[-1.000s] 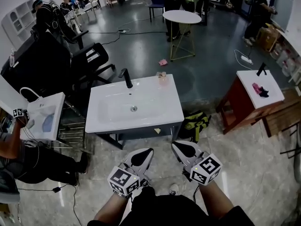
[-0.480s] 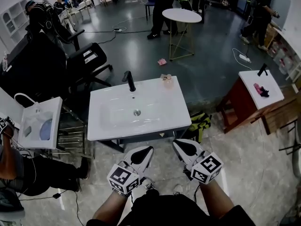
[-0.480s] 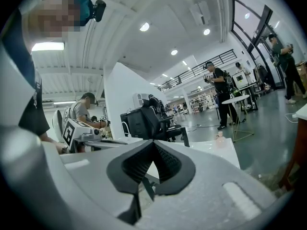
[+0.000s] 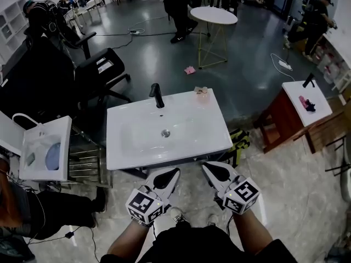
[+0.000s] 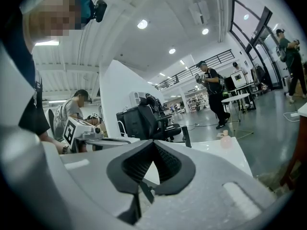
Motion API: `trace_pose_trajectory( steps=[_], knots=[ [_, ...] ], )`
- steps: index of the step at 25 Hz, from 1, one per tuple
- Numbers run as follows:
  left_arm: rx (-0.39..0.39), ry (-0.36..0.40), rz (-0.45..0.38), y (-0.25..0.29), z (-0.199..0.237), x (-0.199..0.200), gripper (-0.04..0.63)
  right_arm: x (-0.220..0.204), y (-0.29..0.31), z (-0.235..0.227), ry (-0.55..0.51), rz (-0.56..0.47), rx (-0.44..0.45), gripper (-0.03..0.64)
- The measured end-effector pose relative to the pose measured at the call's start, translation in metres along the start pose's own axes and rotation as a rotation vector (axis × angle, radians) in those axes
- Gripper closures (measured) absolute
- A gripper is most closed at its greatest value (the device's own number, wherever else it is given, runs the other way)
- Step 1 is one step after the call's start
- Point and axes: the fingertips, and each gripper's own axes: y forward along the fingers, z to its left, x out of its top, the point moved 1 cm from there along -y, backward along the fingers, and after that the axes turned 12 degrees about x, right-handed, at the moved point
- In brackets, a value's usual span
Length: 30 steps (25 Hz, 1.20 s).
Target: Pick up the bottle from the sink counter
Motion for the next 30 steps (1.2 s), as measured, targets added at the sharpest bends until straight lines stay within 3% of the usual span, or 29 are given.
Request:
trace_pose_trajectory(
  steps=[9, 18, 30],
  knots=[
    [-0.017, 0.008, -0.002, -0.008, 0.037, 0.002, 0.600, -0.003, 0.032, 0.002, -0.013, -0.020, -0.039, 0.617],
    [-0.022, -0.006, -0.026, -0.016, 0.042, 0.004, 0.598, 0.006, 0.037, 0.008, -0.010, -0.003, -0.094, 0.617],
    [0.041, -0.008, -0.054, -0.003, 0.042, 0.005, 0.598, 0.008, 0.036, -0.028, -0.056, 0.029, -0.027, 0.617]
  ],
)
